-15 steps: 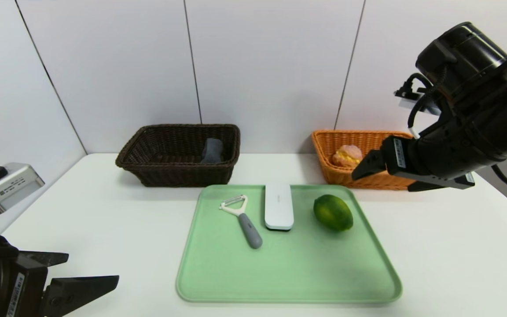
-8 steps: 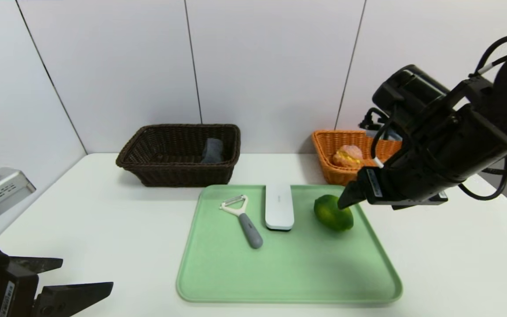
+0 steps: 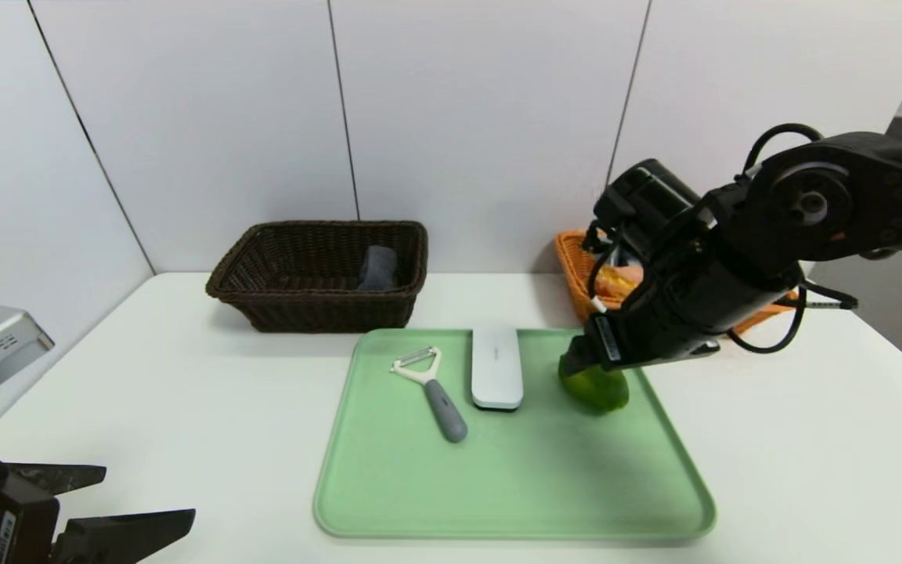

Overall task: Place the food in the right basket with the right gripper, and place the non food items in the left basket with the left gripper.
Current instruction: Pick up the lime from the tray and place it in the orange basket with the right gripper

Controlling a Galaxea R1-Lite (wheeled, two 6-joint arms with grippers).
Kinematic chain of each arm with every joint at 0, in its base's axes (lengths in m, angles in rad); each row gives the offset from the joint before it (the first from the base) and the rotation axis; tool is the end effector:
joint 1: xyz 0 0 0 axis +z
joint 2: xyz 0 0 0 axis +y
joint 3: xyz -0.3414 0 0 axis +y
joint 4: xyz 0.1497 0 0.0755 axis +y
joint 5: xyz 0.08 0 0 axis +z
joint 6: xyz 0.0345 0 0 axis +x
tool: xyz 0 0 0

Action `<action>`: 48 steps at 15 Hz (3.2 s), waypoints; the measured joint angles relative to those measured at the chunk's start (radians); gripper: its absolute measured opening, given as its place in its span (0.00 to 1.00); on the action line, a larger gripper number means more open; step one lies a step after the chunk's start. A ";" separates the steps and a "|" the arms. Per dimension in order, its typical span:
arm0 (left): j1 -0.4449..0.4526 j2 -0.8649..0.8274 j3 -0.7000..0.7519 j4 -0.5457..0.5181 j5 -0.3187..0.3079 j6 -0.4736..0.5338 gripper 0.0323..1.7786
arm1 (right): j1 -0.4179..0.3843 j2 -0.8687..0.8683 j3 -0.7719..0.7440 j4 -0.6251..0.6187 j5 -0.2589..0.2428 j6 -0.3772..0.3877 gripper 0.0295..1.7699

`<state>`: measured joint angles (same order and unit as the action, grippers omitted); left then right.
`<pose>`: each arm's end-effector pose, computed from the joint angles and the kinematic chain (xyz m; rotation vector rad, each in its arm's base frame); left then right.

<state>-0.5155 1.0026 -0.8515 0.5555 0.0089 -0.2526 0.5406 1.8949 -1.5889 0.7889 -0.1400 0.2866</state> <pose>0.0547 -0.0307 0.2655 -0.0524 0.7441 -0.3939 0.2824 0.1639 0.2490 -0.1104 1.0729 0.2064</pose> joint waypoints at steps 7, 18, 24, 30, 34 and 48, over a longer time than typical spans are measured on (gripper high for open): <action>0.000 0.001 0.006 -0.008 0.000 0.000 0.95 | -0.013 0.069 -0.001 -0.041 -0.007 -0.023 0.96; 0.000 0.013 0.004 -0.010 0.001 0.000 0.95 | -0.041 0.155 -0.014 -0.116 -0.008 -0.038 0.96; 0.000 0.032 -0.002 -0.013 0.001 0.003 0.95 | -0.050 0.181 -0.013 -0.117 -0.007 -0.040 0.96; 0.000 0.044 0.003 -0.013 0.000 0.000 0.95 | -0.052 0.198 -0.012 -0.117 -0.004 -0.038 0.63; 0.001 0.044 0.006 -0.013 0.000 -0.002 0.95 | -0.047 0.198 -0.013 -0.117 -0.001 -0.038 0.60; 0.002 0.052 0.020 -0.014 0.003 -0.008 0.95 | -0.164 -0.070 -0.152 -0.412 0.111 -0.033 0.59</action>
<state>-0.5138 1.0549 -0.8313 0.5415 0.0115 -0.2602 0.3762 1.8247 -1.7411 0.3766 -0.0291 0.2540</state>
